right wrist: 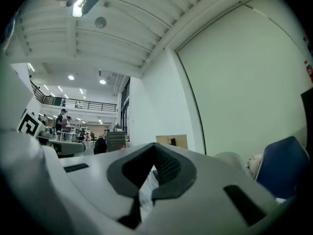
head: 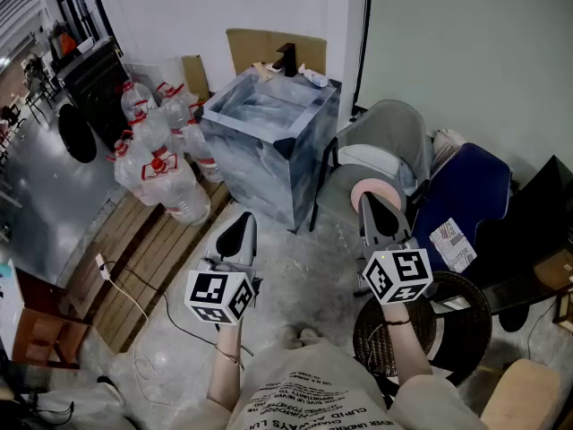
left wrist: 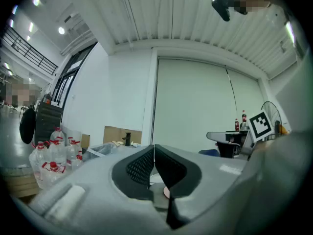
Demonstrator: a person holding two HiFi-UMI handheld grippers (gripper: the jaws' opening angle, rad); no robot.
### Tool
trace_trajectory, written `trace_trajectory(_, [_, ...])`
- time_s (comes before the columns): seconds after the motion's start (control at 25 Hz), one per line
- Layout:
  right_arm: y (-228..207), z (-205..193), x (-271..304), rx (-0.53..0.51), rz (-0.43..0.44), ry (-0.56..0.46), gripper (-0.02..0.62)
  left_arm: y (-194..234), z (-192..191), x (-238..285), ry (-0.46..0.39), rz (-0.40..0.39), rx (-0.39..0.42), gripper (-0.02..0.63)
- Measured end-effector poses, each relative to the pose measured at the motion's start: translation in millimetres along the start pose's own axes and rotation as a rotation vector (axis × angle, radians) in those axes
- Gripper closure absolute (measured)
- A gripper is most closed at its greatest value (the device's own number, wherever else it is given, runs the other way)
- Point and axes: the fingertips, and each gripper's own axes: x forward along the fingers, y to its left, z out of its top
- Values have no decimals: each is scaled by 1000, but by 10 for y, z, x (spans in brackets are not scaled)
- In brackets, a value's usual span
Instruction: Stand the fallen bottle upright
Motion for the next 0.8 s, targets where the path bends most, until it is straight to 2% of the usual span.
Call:
trace_trajectory(0.2, [-8,-14,-53,-1,7,-2,594,-24,-10,-43,0,10,-4,581])
trace_trajectory(0.4, [25,-39,-60,15,73,-9,592,-60,-33,-74,5,19,-3,580])
trace_trajectory(0.48, [-16,-75,-32,26,64,1,589,-62,-48,-76,9,25,-2,581])
trace_trajectory(0.52, [-36,-95,-19,32,59,5,575,-60,-58,-77,11,28,-2,580])
trace_trajectory(0.64, [-55,-149,22,63,63,9,450,-24,-76,-81,9,39,-8,580])
trace_trajectory(0.8, [-68,-214,95,66,63,17,374,19,-80,-58,2,44,-16,581])
